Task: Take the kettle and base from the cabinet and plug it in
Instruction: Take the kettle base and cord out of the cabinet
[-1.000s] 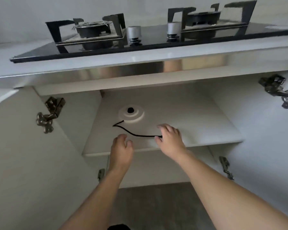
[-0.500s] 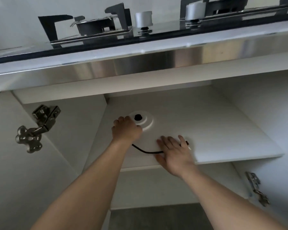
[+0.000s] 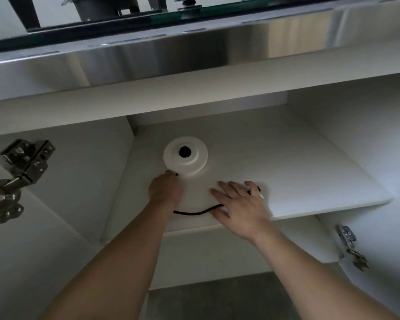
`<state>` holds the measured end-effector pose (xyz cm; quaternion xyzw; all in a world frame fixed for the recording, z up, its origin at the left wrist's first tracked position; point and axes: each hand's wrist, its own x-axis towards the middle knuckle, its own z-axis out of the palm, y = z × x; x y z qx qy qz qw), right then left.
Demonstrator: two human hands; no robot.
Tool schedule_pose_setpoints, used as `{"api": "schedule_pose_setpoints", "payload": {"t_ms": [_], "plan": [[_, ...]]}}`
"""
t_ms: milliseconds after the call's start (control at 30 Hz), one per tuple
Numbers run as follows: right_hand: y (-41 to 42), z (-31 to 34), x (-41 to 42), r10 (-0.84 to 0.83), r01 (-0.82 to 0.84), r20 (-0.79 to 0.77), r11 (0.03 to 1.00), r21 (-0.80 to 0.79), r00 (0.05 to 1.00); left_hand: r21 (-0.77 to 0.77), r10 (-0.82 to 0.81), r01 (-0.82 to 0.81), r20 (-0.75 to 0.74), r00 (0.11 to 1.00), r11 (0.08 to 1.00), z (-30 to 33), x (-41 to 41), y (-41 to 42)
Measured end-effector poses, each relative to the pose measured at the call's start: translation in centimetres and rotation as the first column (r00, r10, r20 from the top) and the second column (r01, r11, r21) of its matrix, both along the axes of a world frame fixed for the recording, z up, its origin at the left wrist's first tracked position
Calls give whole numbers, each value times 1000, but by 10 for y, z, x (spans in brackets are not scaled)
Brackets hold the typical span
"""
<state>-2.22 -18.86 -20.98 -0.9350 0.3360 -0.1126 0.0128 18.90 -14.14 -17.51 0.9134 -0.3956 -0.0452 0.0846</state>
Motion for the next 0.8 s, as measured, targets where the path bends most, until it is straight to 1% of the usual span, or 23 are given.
{"api": "schedule_pose_setpoints", "payload": {"t_ms": [100, 200, 300, 333, 400, 467, 500, 600, 667, 733, 800], "plan": [[-3, 4, 1, 27, -27, -21, 1000, 12, 999, -26, -58, 58, 10, 998, 998, -1, -6, 13], [0, 8, -3, 62, -58, -41, 994, 96, 997, -80, -99, 99, -3, 995, 992, 0, -18, 36], [20, 21, -19, -1, 5, -21, 981, 192, 1000, -46, -130, 129, -19, 991, 991, 16, -35, 58], [31, 24, -24, -21, 22, -5, 980, 197, 1000, -30, -136, 135, -30, 990, 990, 19, -41, 65], [53, 44, -37, -74, 75, -11, 971, 225, 997, 28, -143, 145, -55, 988, 989, 35, -58, 78], [76, 74, -55, -169, 176, -48, 945, 277, 984, 98, -130, 139, -96, 987, 985, 56, -80, 95], [89, 83, -63, -223, 233, -66, 932, 278, 973, 119, -119, 132, -108, 987, 984, 61, -89, 105], [123, 132, -91, -285, 364, -263, 868, 338, 922, 275, -79, 136, -211, 974, 952, 102, -114, 130], [150, 166, -107, -312, 424, -328, 830, 362, 892, 360, -70, 167, -268, 961, 918, 132, -132, 149], [168, 217, -125, -365, 483, -335, 776, 406, 869, 435, -61, 198, -310, 949, 878, 179, -152, 168], [186, 260, -139, -442, 522, -278, 706, 478, 853, 470, -51, 211, -332, 942, 857, 218, -174, 191]]}}
